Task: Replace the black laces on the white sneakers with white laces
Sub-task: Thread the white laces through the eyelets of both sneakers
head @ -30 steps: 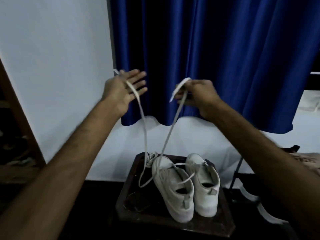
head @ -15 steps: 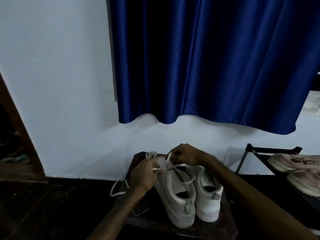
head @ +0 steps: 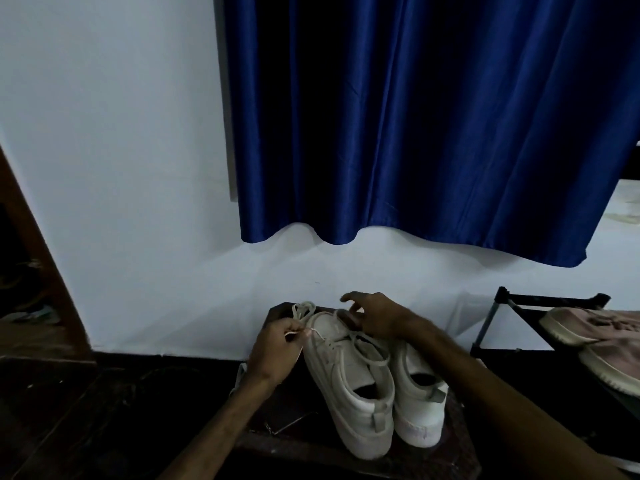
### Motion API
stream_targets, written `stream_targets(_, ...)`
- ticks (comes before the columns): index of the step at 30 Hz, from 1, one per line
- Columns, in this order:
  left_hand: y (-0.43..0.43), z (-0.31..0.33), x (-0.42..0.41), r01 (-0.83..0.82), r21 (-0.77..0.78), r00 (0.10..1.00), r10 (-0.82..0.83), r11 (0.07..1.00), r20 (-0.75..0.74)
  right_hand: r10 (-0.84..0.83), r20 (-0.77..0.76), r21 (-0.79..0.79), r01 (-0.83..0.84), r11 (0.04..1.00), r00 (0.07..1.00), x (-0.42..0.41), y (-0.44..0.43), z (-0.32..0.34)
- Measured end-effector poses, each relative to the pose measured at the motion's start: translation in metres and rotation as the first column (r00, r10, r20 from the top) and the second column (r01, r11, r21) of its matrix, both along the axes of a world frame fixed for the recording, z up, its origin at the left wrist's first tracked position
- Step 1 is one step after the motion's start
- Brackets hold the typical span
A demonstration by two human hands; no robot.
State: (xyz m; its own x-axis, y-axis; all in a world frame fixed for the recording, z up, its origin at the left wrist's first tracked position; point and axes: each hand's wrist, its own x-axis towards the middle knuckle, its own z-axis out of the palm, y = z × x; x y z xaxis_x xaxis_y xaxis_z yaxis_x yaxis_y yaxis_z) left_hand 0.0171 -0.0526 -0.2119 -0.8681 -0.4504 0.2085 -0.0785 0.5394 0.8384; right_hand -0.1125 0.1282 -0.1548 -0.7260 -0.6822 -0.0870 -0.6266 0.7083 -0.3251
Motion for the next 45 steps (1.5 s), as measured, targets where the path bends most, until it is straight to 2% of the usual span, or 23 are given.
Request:
stream_targets(3, 0.002, 0.004, -0.003, 0.038, 0.033, 0.999, -0.037, 0.999, -0.030, 0.174, -0.043, -0.127, -0.178, 0.976, 0.984, 0.003, -0.001, 0.008)
stream_targets(5, 0.004, 0.004, -0.003, 0.048, 0.052, 0.998, -0.046, 0.998, -0.038, 0.258, -0.089, -0.051, -0.263, 0.963, 0.962, 0.004, -0.004, 0.010)
stream_targets(7, 0.002, 0.002, -0.002, 0.038, 0.087, 0.999, -0.035, 0.995, -0.037, 0.284, -0.115, 0.067, -0.278, 0.958, 0.952, 0.005, -0.011, 0.005)
stream_targets(8, 0.001, 0.000, -0.001, 0.036, 0.116, 0.999, -0.032, 0.993, -0.037, 0.264, -0.124, 0.062, -0.258, 0.964, 0.957, 0.005, -0.012, 0.002)
stream_targets(12, -0.001, -0.006, 0.001, 0.064, 0.234, 0.997, -0.054, 0.970, -0.050, 0.117, -0.124, -0.171, -0.137, 0.976, 0.985, 0.001, -0.011, 0.000)
stream_targets(17, -0.007, -0.005, 0.001, 0.061, 0.318, 0.994, -0.029, 0.946, -0.105, 0.086, -0.062, -0.194, -0.096, 0.976, 0.994, -0.001, -0.011, -0.004)
stream_targets(21, -0.010, -0.004, 0.001, 0.013, 0.298, 0.990, 0.029, 0.954, -0.139, 0.090, -0.064, -0.166, -0.100, 0.981, 0.994, -0.003, -0.014, -0.008)
stream_targets(25, -0.011, 0.011, -0.001, -0.013, 0.361, 0.988, 0.067, 0.933, -0.138, 0.062, -0.026, -0.169, -0.065, 0.983, 0.998, -0.004, -0.015, -0.011)
stream_targets(30, -0.007, 0.023, -0.001, 0.016, 0.401, 0.986, 0.052, 0.916, -0.158, 0.028, 0.020, -0.223, -0.023, 0.975, 0.999, -0.004, -0.011, -0.006)
stream_targets(34, -0.004, 0.024, -0.001, 0.032, 0.400, 0.986, 0.035, 0.916, -0.160, -0.081, 0.047, -0.332, 0.092, 0.939, 0.996, -0.010, -0.005, -0.005)
stream_targets(38, -0.004, 0.023, -0.002, 0.036, 0.411, 0.986, 0.036, 0.911, -0.165, -0.072, 0.029, -0.184, 0.076, 0.980, 0.997, -0.014, -0.006, -0.009)
stream_targets(45, -0.001, 0.025, -0.005, 0.063, 0.451, 0.990, 0.000, 0.890, -0.140, 0.044, -0.062, -0.151, -0.053, 0.987, 0.997, -0.013, -0.013, -0.012)
